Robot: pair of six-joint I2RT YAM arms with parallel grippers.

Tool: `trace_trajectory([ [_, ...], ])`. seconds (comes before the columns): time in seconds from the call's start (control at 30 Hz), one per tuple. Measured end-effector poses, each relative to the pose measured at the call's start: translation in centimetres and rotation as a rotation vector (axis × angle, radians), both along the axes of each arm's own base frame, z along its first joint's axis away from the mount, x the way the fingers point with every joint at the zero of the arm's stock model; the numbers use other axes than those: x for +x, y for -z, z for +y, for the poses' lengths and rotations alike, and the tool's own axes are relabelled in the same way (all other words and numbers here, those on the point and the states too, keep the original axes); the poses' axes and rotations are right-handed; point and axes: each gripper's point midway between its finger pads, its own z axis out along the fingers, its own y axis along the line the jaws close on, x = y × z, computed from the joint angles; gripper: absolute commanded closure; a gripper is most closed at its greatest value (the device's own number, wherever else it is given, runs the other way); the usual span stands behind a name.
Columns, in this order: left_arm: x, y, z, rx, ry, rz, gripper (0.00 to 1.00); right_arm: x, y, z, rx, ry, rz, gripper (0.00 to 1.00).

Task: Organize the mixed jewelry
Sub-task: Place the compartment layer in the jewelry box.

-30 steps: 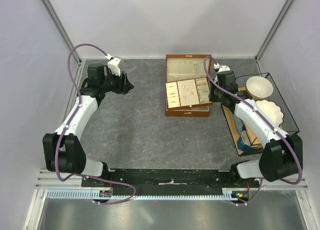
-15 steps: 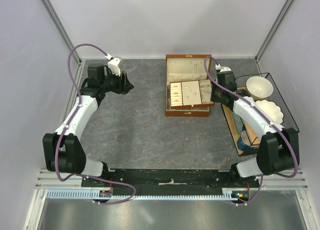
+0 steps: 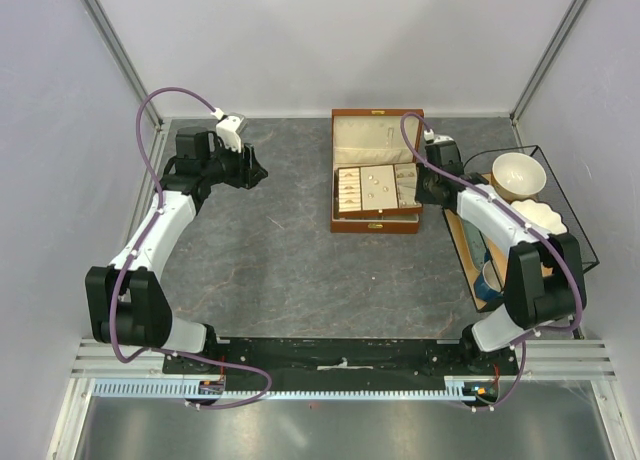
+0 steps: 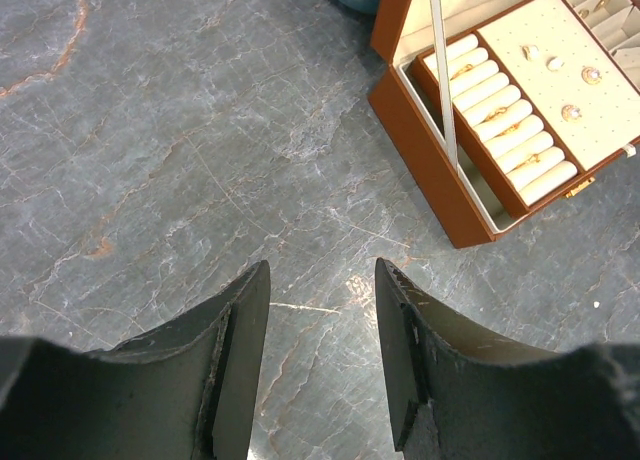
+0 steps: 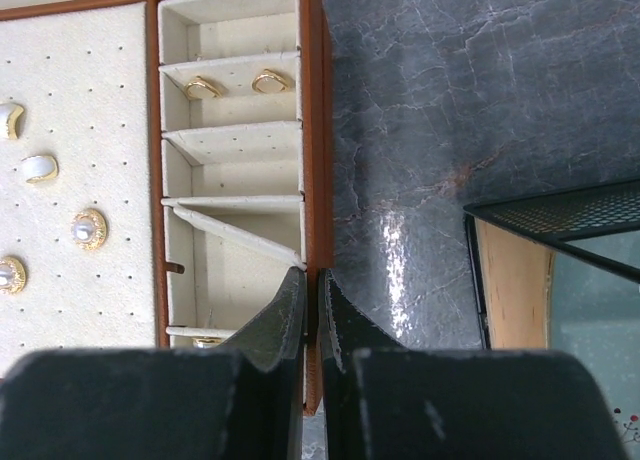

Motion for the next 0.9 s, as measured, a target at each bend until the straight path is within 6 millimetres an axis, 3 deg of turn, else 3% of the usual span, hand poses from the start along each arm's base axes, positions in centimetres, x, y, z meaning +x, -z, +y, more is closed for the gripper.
trace_trajectory([
  [0.47, -0.2, 0.6, -0.6, -0.003, 0.018, 0.017, 0.46, 0.6, 0.6, 0.4, 0.006, 0.003, 0.010, 1.00],
  [0.9, -0.3, 0.8, -0.7, -0.007, 0.025, 0.022, 0.47, 0.7, 0.3, 1.9, 0.003, -0.004, -0.016, 1.00],
])
